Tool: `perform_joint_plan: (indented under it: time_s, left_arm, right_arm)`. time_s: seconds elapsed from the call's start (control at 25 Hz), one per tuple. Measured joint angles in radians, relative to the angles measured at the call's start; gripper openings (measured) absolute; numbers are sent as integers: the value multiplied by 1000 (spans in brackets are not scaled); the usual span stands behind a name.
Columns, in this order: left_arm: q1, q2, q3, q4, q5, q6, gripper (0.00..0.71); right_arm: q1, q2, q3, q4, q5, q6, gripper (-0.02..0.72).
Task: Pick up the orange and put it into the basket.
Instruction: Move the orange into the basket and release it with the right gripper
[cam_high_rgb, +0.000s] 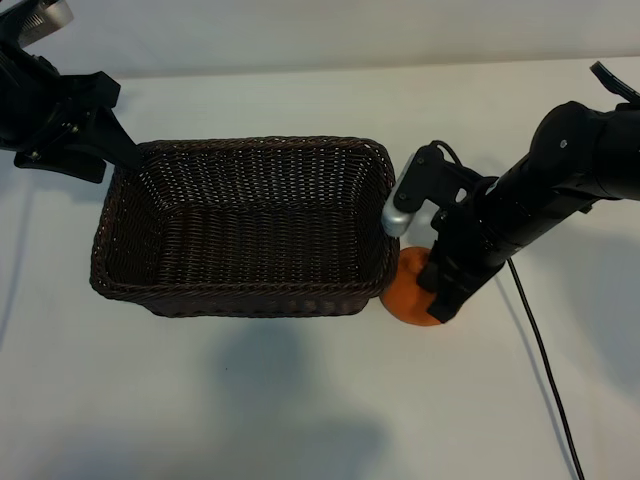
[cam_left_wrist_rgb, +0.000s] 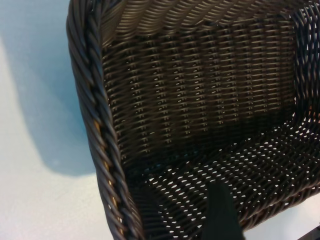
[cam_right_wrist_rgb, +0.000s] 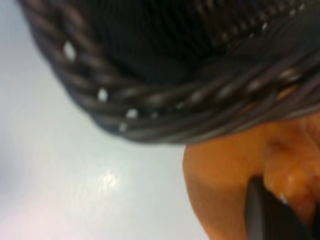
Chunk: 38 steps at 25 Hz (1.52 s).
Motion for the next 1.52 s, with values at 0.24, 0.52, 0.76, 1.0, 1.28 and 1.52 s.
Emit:
perform_joint_plan:
  time_s: [0.24, 0.52, 0.76, 1.0, 1.28, 1.52]
  left_arm:
    - [0, 0, 0, 0, 0, 2, 495]
    - [0, 0, 0, -1, 0, 2, 495]
    - [0, 0, 0, -2, 0, 2, 495]
    - [0, 0, 0, -3, 0, 2, 495]
    - [0, 0, 0, -3, 0, 5, 495]
    - [0, 0, 0, -5, 0, 5, 495]
  right_arm:
    - [0, -54, 0, -76, 35, 40, 51]
    - [0, -200, -8, -281, 70, 234, 51]
    - [0, -259, -80, -375, 179, 431, 51]
    - [-43, -263, -209, -367, 364, 610, 51]
    - [-91, -263, -359, -299, 562, 636, 51]
    - [-91, -263, -378, -283, 601, 638, 51]
